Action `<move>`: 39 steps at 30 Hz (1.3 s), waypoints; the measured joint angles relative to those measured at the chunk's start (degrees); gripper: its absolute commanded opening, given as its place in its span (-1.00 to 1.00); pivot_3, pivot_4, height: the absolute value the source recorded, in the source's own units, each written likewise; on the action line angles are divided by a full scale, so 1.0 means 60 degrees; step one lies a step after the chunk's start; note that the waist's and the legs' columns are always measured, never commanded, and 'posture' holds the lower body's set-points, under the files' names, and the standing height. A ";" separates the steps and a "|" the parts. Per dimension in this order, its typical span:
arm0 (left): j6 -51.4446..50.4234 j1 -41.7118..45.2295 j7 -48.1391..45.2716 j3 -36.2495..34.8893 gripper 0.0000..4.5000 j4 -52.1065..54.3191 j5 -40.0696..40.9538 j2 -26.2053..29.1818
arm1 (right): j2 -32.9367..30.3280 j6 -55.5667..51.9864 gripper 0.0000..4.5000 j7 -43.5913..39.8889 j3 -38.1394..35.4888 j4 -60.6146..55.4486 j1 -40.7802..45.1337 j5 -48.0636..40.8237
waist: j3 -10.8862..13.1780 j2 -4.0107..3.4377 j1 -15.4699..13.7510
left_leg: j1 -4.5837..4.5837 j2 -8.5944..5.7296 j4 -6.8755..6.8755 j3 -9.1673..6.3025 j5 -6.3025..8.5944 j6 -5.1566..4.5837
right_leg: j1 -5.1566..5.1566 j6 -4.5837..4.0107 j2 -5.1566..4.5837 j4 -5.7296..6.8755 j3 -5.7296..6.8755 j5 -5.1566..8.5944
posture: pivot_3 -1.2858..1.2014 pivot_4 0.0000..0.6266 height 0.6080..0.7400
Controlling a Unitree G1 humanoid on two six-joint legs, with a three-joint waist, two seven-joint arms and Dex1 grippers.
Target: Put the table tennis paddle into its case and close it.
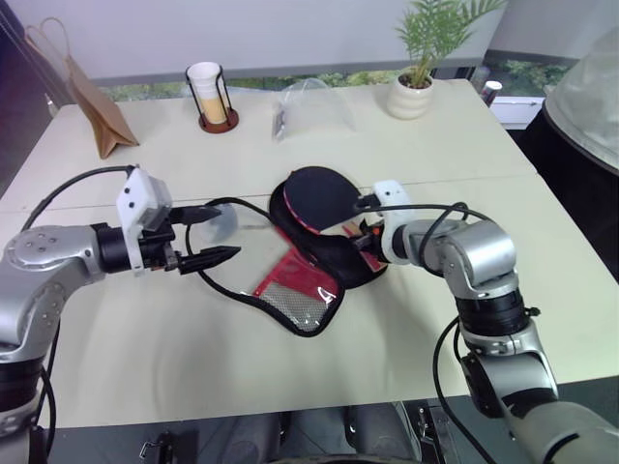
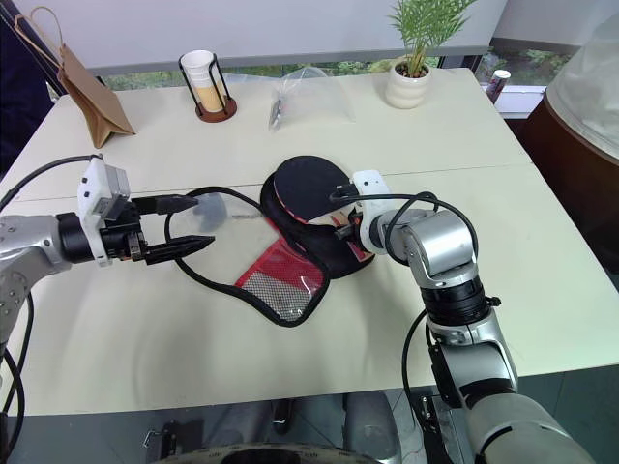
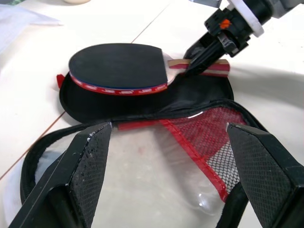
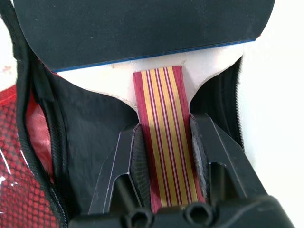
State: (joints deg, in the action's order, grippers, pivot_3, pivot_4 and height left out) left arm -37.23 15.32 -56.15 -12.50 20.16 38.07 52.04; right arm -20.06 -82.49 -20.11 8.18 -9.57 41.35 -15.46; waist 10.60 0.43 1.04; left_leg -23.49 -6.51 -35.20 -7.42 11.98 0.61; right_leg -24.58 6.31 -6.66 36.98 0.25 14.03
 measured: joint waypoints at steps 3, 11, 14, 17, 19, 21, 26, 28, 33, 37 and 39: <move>-0.0002 -0.0049 0.0030 -0.0031 0.77 0.0059 0.0022 0.0000 | 0.0060 0.0121 -0.64 -0.0017 0.0097 0.0132 0.0048 -0.0004 | 0.0000 0.0000 0.0007 | 0.0000 0.0000 0.0000 0.0000 0.0000 0.0000 | 0.0000 0.0000 -0.0001 0.0000 0.0000 0.0000 | 0.03 -0.52 1.00; -0.0020 -0.0282 0.0195 -0.0140 0.77 0.0173 0.0097 0.0001 | 0.0113 0.0597 0.42 -0.0106 0.0445 0.0438 0.0139 0.0019 | 0.0000 0.0000 -0.0003 | 0.0000 0.0000 0.0000 0.0000 0.0000 0.0000 | 0.0000 0.0000 -0.0001 0.0000 0.0000 0.0000 | 0.03 -0.52 1.00; -0.0035 -0.0413 0.0200 -0.0274 0.77 0.0256 0.0162 0.0027 | 0.0018 0.0589 0.96 -0.0186 0.0418 0.0427 0.0167 -0.0020 | 0.0000 0.0000 -0.0007 | 0.0000 -0.0001 0.0000 0.0000 0.0000 0.0000 | 0.0001 0.0000 0.0000 0.0000 0.0000 0.0000 | 0.03 -0.52 1.00; -0.0168 -0.0619 0.0036 -0.0462 0.77 0.0248 0.0241 0.0293 | -0.0344 0.0331 0.96 -0.0651 0.0140 0.0036 0.0462 -0.0477 | 0.0002 -0.0003 0.0006 | 0.0000 0.0000 0.0001 0.0000 0.0000 0.0000 | -0.0002 -0.0001 0.0000 0.0000 0.0000 0.0000 | 0.03 -0.52 1.00; -0.0211 -0.0636 -0.0088 -0.0690 0.77 0.0225 0.0297 0.0450 | -0.0614 0.0293 0.96 -0.0946 -0.0194 -0.0363 0.0811 -0.0735 | 0.0001 -0.0001 -0.0007 | 0.0000 0.0001 0.0001 -0.0001 0.0001 -0.0001 | -0.0002 0.0000 -0.0001 -0.0001 0.0002 0.0001 | 0.03 -0.52 1.00; -0.0210 -0.0826 -0.0546 -0.1125 0.77 0.0029 0.0402 0.0990 | -0.1295 0.0596 0.96 -0.1880 -0.0500 -0.1117 0.0879 -0.1416 | 0.0002 0.0005 -0.0010 | 0.0000 0.0002 0.0005 -0.0002 0.0002 -0.0002 | 0.0002 0.0000 -0.0002 -0.0009 0.0004 0.0002 | 0.03 -0.52 1.00; 0.0237 -0.1482 -0.1673 -0.1933 0.77 -0.1082 -0.0070 0.2069 | -0.2883 0.2005 0.96 -0.3671 -0.0863 -0.1815 0.0405 -0.2164 | 0.0003 0.0005 -0.0013 | 0.0001 0.0005 0.0009 0.0004 0.0005 -0.0007 | 0.0011 0.0000 -0.0010 -0.0031 0.0008 0.0004 | 0.03 -0.52 1.00; 0.0523 -0.1699 -0.2107 -0.2145 0.77 -0.1638 -0.0305 0.2337 | -0.3404 0.2737 0.96 -0.4215 -0.0801 -0.1707 -0.0005 -0.2146 | 0.0003 0.0004 -0.0019 | 0.0001 0.0009 0.0012 0.0010 0.0006 -0.0007 | 0.0013 -0.0007 -0.0016 -0.0045 0.0007 0.0007 | 0.03 -0.52 1.00; 0.1286 -0.2209 -0.2870 -0.2235 0.77 -0.2739 -0.0876 0.2489 | -0.3857 0.3693 0.96 -0.4760 -0.0706 -0.1126 -0.0142 -0.2076 | 0.0005 0.0003 -0.0002 | 0.0001 0.0031 0.0017 0.0024 0.0007 -0.0006 | 0.0010 -0.0035 -0.0013 -0.0065 0.0003 0.0007 | 0.03 -0.52 1.00; 0.1836 -0.2559 -0.2905 -0.1954 0.77 -0.2991 -0.1297 0.2049 | -0.4226 0.4188 0.96 -0.5028 -0.0707 -0.0949 -0.0141 -0.2014 | 0.0007 0.0000 -0.0044 | -0.0001 0.0031 0.0030 0.0026 0.0013 -0.0013 | 0.0019 -0.0021 -0.0016 -0.0099 0.0003 -0.0005 | 0.03 -0.52 1.00; 0.2089 -0.2609 -0.2832 -0.1423 0.77 -0.2965 -0.1496 0.1571 | -0.4322 0.4339 0.96 -0.5071 -0.0711 -0.0858 -0.0121 -0.1970 | 0.0008 0.0004 -0.0062 | -0.0009 0.0032 0.0029 0.0024 0.0014 -0.0014 | 0.0022 -0.0016 -0.0014 -0.0116 0.0001 -0.0019 | 0.03 -0.52 1.00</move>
State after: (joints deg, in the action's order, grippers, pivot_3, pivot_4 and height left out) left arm -24.70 -0.33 -73.14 -21.04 2.37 29.10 61.47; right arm -45.99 -56.45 -50.54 3.92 -14.72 40.63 -27.28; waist 10.65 0.45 0.67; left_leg -23.54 -6.32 -35.03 -7.28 12.06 0.52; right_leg -24.45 6.21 -6.75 36.28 0.26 13.92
